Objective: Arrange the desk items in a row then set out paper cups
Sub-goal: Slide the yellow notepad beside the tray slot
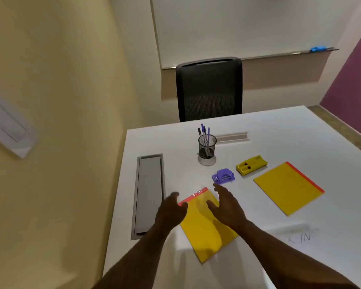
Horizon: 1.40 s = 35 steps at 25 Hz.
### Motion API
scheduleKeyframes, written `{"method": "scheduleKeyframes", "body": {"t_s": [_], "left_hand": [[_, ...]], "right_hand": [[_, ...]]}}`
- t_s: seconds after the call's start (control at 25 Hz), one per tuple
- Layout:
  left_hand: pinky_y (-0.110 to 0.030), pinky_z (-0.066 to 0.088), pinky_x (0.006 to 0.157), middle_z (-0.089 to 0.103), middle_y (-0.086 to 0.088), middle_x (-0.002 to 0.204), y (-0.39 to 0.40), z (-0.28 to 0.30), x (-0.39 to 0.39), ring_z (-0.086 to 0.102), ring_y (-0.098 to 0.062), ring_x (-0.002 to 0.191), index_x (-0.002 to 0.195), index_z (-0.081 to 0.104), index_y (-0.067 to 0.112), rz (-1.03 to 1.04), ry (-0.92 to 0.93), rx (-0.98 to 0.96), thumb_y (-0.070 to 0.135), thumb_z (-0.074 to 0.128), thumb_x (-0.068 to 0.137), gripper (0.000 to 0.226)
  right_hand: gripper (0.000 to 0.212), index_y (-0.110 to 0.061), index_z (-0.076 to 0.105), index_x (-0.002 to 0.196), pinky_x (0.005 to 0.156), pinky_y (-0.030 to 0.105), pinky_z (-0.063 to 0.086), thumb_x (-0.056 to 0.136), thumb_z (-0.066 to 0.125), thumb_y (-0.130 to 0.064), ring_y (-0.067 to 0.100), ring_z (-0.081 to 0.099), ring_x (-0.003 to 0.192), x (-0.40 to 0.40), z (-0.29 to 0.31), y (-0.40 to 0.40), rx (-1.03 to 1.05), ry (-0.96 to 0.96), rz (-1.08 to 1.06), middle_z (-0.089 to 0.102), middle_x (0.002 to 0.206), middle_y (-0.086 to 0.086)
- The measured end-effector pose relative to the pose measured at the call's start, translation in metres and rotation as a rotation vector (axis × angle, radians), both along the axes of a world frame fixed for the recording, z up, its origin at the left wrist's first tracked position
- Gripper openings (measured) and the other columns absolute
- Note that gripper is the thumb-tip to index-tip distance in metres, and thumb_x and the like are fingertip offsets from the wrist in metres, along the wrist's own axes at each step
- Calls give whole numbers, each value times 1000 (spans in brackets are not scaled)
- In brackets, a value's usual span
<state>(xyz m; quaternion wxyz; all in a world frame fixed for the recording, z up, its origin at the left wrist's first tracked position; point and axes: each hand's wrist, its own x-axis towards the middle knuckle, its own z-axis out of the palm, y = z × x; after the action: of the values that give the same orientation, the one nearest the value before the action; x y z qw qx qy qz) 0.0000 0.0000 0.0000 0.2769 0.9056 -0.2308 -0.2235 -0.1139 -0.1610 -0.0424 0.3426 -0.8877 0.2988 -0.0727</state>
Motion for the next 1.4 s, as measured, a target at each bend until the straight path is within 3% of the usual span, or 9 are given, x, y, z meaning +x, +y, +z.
{"method": "scheduleKeyframes", "body": {"t_s": [0.16,0.44,0.52,0.6,0.72,0.92,1.12,1.28,1.4], "left_hand": [[-40,37,112,40,-13,155,7,-38,-8,42,-28,140,150,30,10,-22,458,127,39,54,96,65],[-41,41,110,40,-18,152,7,-81,-16,44,-33,136,152,24,5,287,767,91,34,55,96,71],[-40,49,91,58,-22,125,2,-89,-15,60,-30,108,142,40,-3,416,823,23,29,56,95,59],[-31,43,69,54,-12,86,-2,-90,-15,53,-18,72,115,56,-5,528,879,-38,23,59,93,36],[-31,43,75,52,-10,81,-6,-91,-12,53,-23,84,87,55,3,660,919,-74,15,64,89,15],[-30,38,66,50,-12,73,-10,-85,1,48,-21,65,74,54,4,666,806,-139,-1,56,87,14],[-25,44,50,60,-19,113,-2,-65,51,63,-29,84,113,61,4,649,413,-160,1,55,88,26],[-41,56,78,57,-21,125,38,-63,100,59,-37,108,124,59,4,649,222,21,8,55,87,38],[-43,47,95,43,-18,143,69,-66,127,45,-39,126,142,44,5,690,241,205,15,55,87,56]], "right_hand": [[69,-11,34,144,107,41,41,89,59,-43,28,46,130,-7,-28,-8,93,245,12,46,143,11],[69,-8,40,136,99,44,46,81,68,-40,32,50,122,-7,-62,-9,109,407,-49,49,136,14],[69,-6,40,135,98,44,46,81,69,-39,33,50,121,-6,-71,-9,68,406,-69,50,134,16],[68,-6,42,134,100,44,44,81,69,-40,33,48,122,-3,-75,-9,70,394,-119,51,133,16],[63,-5,46,131,98,42,43,83,68,-39,34,51,118,5,-79,-16,97,414,-191,56,127,17],[40,-4,54,119,89,41,47,88,64,-27,33,58,106,13,-77,-31,280,392,-287,61,117,18],[35,-12,56,115,80,39,52,86,66,-28,23,59,94,42,-65,0,464,230,-315,62,105,6],[32,-17,55,115,53,20,48,88,66,-31,9,62,77,85,-55,39,652,146,-187,58,93,-10],[32,-18,56,113,51,16,44,87,67,-32,6,61,76,114,-55,68,731,164,-51,60,94,-6]]}}
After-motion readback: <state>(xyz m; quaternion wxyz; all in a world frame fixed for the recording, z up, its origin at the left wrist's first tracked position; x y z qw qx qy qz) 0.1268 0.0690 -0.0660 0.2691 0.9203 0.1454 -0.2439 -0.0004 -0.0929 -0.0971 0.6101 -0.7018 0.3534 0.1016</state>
